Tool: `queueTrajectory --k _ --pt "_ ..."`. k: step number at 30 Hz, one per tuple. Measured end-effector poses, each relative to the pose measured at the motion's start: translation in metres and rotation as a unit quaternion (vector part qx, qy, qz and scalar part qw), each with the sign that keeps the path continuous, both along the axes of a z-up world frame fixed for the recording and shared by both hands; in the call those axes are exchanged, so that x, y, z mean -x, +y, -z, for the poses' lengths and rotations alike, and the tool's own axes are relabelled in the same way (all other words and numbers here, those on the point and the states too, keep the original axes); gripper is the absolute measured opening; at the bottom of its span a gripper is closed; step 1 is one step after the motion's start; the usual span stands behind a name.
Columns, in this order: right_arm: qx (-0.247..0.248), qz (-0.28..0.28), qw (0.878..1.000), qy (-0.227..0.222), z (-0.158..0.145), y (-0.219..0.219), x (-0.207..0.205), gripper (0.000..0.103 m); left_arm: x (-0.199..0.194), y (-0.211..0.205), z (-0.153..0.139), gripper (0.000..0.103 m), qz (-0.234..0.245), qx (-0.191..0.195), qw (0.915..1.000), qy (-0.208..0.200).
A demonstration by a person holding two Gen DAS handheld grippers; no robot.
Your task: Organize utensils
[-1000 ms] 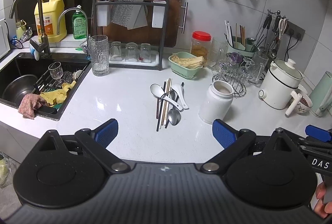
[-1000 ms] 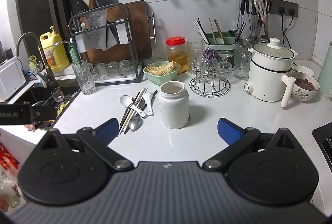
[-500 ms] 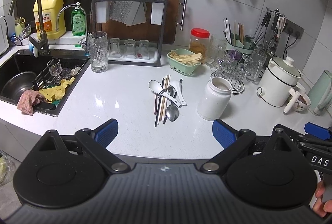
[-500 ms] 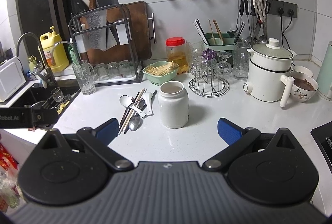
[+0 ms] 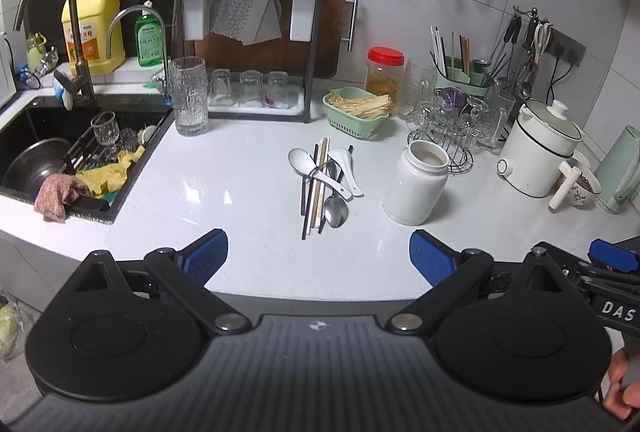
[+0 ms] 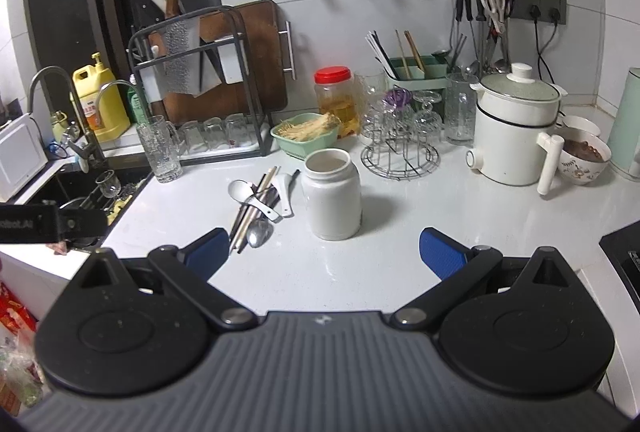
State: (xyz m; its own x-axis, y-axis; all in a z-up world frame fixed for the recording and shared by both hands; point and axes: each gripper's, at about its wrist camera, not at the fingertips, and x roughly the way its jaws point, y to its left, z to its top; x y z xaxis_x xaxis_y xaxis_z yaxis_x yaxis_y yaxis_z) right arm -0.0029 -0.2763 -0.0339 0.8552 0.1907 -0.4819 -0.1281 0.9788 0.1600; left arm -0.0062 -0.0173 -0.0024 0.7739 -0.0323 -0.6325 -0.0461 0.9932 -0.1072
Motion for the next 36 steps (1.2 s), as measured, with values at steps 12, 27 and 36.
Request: queueTrajectory --k 12,27,36 --pt "0.006 0.01 1.0 -0.013 0.001 -0.007 0.016 0.103 0.002 -0.016 0.003 0.099 0.061 0.0 0.998 0.018" --pt "0.0 0.001 1.0 -0.003 0.003 -0.008 0.02 0.098 0.002 -0.016 0.002 0.099 0.042 0.015 0.9989 0.013" --pt "-0.006 -0.003 1.0 -0.002 0.005 -0.008 0.02 0.098 0.005 -0.012 0.007 0.099 0.032 0.006 0.9993 0.018"
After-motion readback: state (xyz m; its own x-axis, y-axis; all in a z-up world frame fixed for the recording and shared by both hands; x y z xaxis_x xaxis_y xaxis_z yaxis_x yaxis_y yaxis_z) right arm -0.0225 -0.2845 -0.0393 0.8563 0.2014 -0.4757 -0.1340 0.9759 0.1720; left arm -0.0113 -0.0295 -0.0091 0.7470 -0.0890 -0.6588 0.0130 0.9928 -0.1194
